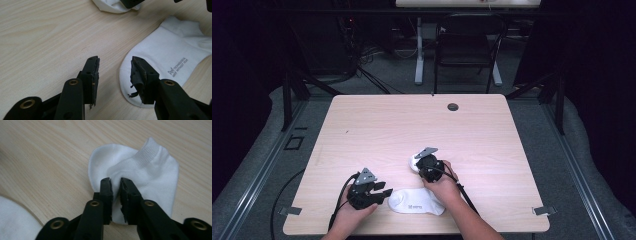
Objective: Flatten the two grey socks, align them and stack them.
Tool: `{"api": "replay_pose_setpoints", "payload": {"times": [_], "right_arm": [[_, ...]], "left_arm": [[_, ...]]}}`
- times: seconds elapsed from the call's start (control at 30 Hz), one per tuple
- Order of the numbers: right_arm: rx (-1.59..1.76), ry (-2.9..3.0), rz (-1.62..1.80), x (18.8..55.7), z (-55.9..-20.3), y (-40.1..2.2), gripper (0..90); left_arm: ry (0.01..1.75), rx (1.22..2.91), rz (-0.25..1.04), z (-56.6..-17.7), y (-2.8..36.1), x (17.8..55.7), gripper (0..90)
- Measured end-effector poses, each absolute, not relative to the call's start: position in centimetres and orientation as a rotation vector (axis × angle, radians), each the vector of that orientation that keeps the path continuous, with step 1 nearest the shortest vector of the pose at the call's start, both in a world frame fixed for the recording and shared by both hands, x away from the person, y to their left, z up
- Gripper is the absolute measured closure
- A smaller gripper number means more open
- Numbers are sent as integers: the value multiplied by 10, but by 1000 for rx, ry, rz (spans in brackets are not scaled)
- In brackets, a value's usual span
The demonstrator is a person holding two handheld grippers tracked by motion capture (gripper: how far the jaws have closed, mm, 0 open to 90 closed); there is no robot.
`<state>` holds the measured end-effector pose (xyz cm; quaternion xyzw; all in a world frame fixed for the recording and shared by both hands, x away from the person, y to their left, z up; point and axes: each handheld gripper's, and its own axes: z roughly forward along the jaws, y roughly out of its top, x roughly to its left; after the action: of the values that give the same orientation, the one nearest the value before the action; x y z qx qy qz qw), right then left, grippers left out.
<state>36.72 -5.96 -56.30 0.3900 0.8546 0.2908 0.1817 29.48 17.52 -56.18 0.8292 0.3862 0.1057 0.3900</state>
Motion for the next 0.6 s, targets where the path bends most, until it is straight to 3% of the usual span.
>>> {"api": "replay_pose_setpoints", "payload": {"times": [0.6], "right_arm": [[1151,2415,963,354,-547,-56,881]], "left_arm": [[992,2108,278,-562,175,296,579]]}}
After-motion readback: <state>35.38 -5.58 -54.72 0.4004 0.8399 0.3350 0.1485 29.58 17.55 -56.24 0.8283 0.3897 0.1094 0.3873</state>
